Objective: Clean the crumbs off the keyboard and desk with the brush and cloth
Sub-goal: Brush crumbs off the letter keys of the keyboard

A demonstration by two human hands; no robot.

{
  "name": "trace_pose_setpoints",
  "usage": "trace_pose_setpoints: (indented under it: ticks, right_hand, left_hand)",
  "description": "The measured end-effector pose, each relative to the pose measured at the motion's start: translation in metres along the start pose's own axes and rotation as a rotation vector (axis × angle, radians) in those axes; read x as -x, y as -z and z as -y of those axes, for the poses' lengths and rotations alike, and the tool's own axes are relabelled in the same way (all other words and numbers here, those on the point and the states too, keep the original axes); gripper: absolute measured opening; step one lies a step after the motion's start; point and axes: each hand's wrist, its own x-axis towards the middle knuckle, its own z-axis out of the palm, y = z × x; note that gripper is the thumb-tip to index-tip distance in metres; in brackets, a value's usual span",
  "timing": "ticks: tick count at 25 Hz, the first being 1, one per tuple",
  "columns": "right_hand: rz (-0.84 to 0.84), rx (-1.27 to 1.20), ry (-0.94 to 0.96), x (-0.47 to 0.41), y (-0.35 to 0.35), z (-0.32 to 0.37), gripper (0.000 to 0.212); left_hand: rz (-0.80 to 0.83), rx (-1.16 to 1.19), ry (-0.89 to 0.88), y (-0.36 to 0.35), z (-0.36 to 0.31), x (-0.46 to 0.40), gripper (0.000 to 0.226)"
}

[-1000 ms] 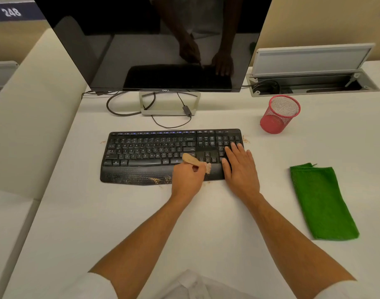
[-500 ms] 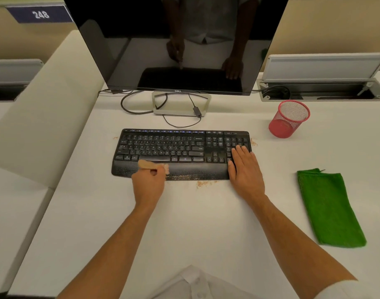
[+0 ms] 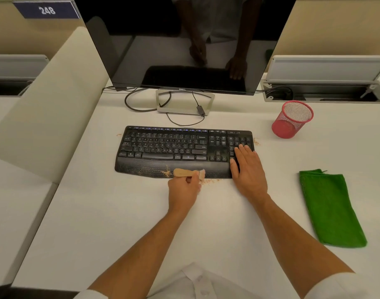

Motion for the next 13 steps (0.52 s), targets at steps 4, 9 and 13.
trace_pose_setpoints:
  ticks: [4,9,13]
  right_hand:
    - [0.002,-0.012,-0.002,0.0,0.0,0.0,0.056]
    - [-0.012,-0.024,0.002,0.0,0.001,0.0,0.054]
    - [-0.009,-0.029,0.006,0.0,0.0,0.0,0.054]
  left_hand:
    - [-0.128,-0.055,-0.005,0.035,0.012,-0.01,0.023]
    - [-0.317,-0.14,0.046,0.088,0.024,-0.027,0.029]
    - [-0.424,-0.136,0.107,0.124,0.032,-0.038,0.028]
